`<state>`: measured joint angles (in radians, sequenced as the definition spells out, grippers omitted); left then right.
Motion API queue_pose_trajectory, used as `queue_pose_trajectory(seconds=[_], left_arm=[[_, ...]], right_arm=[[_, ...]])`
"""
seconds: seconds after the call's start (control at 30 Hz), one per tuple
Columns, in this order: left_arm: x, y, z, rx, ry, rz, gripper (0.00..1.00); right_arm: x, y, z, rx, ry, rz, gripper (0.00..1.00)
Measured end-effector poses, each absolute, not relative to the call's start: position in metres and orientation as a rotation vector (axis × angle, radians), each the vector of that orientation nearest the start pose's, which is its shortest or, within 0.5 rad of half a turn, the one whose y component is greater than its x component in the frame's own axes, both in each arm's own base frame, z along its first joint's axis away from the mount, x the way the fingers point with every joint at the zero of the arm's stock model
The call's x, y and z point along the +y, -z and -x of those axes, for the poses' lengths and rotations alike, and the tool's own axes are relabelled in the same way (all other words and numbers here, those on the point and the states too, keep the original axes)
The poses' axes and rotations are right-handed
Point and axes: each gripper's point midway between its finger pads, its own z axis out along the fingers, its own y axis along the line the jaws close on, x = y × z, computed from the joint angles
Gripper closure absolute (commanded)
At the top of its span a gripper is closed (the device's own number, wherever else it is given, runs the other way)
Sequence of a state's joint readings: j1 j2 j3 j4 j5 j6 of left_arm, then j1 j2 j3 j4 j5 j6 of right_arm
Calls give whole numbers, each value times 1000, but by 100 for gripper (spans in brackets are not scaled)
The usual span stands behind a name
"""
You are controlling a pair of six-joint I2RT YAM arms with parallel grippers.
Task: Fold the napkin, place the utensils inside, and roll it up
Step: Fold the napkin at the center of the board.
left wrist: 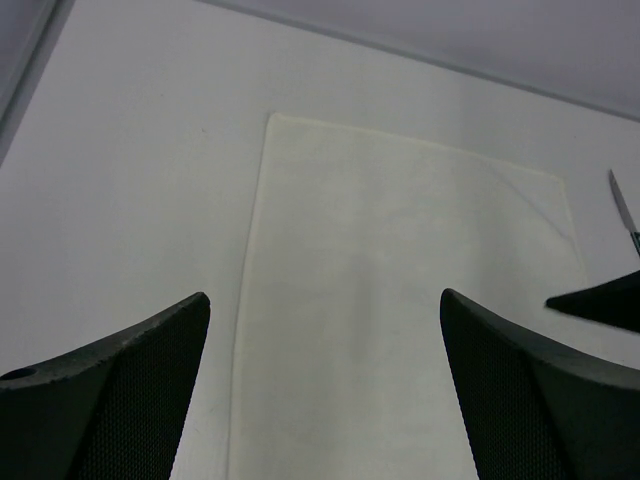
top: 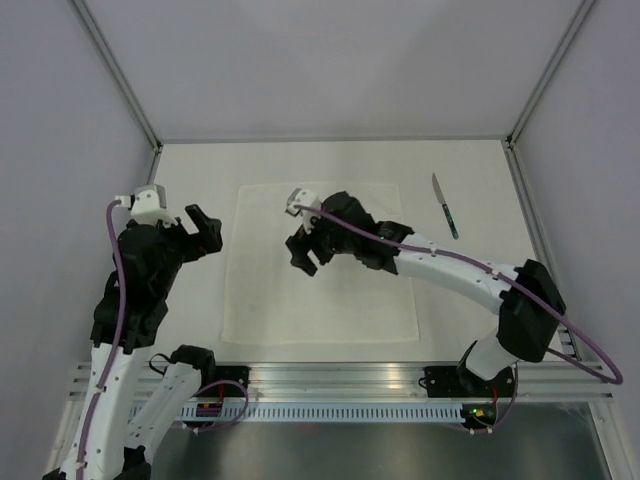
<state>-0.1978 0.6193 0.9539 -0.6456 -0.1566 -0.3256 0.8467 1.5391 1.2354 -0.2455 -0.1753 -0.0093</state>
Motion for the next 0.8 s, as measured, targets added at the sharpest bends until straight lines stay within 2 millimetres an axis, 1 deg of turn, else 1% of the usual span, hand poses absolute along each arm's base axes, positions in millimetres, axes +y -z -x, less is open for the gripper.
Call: queue_pose_trajectory(seconds=[0.03, 0.1, 0.13, 0.23, 0.33, 0.37, 0.4, 0.47, 0.6, 0.7, 0.8], left_arm=[[-32, -301, -241, 1853, 208, 233, 0], [-30, -330, -242, 1804, 209, 243, 0], [-30, -347, -242, 1775, 215, 246, 0], [-29, -398, -237, 1673, 245, 251, 0], [-28, -434, -229, 1596, 271, 257, 0], [-27, -442, -227, 1578, 277, 259, 0], [-27, -447, -224, 1567, 282, 261, 0], [-26, -450, -222, 1561, 285, 267, 0], [-24, -440, -222, 1600, 270, 281, 0], [-22, -434, -224, 1626, 251, 292, 0], [-21, -428, -224, 1645, 239, 298, 0]], right_arm=[[371, -188, -267, 1944, -666, 1050, 17], [400, -166, -241, 1937, -655, 1163, 21], [412, -156, -231, 1935, -650, 1209, 24], [448, -131, -200, 1915, -654, 1332, 27], [481, -114, -176, 1884, -662, 1410, 30], [491, -109, -170, 1872, -665, 1429, 31], [500, -106, -163, 1860, -671, 1445, 32], [518, -100, -151, 1832, -686, 1472, 36], [548, -91, -133, 1794, -717, 1507, 42], [560, -81, -131, 1788, -721, 1516, 43], [564, -69, -132, 1801, -713, 1518, 46]])
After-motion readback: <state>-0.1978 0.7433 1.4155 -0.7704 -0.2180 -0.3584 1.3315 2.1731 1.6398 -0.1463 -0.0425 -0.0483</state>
